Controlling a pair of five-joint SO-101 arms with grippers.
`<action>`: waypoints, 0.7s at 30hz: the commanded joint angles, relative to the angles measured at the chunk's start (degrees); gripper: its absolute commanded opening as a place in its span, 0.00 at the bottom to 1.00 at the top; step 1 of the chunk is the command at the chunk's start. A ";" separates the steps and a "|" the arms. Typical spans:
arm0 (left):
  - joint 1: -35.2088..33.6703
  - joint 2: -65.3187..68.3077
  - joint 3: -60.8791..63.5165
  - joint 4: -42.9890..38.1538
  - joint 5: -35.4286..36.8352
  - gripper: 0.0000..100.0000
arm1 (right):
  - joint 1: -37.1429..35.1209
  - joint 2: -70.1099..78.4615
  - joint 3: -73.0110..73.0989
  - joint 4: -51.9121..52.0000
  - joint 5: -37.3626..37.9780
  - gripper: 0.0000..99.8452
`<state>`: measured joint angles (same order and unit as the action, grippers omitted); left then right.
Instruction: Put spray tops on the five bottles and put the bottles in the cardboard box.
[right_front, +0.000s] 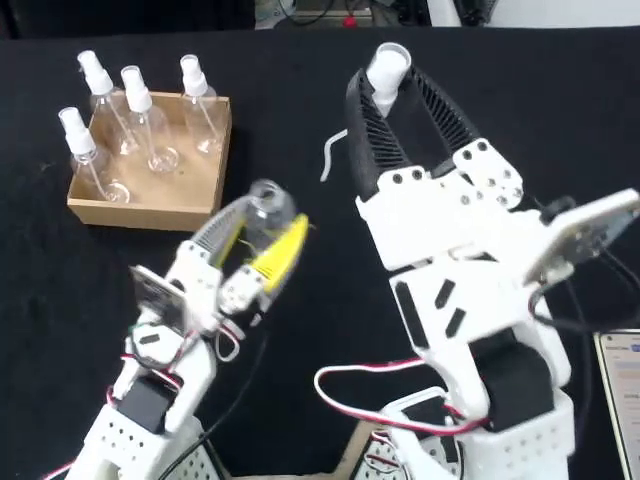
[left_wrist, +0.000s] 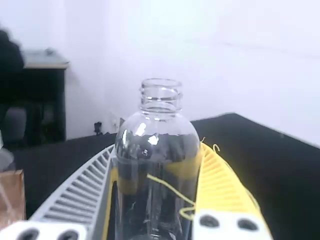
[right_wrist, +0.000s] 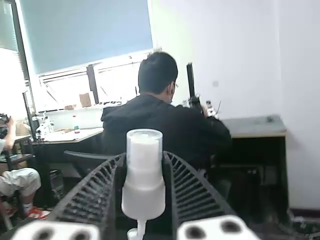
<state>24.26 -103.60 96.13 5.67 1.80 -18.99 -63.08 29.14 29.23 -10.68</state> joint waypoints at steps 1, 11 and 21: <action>6.55 -0.44 1.27 -0.79 -8.35 0.11 | 0.62 -0.75 -0.31 -0.35 -4.57 0.01; 6.37 -0.53 1.27 6.33 -2.20 0.11 | -1.85 -0.75 -4.00 -0.26 -4.92 0.01; 6.29 -0.53 1.27 6.33 -1.76 0.11 | -1.93 -1.63 -9.01 9.67 -5.01 0.01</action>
<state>30.07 -103.60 96.13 11.74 -0.48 -20.66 -63.78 23.43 35.65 -15.25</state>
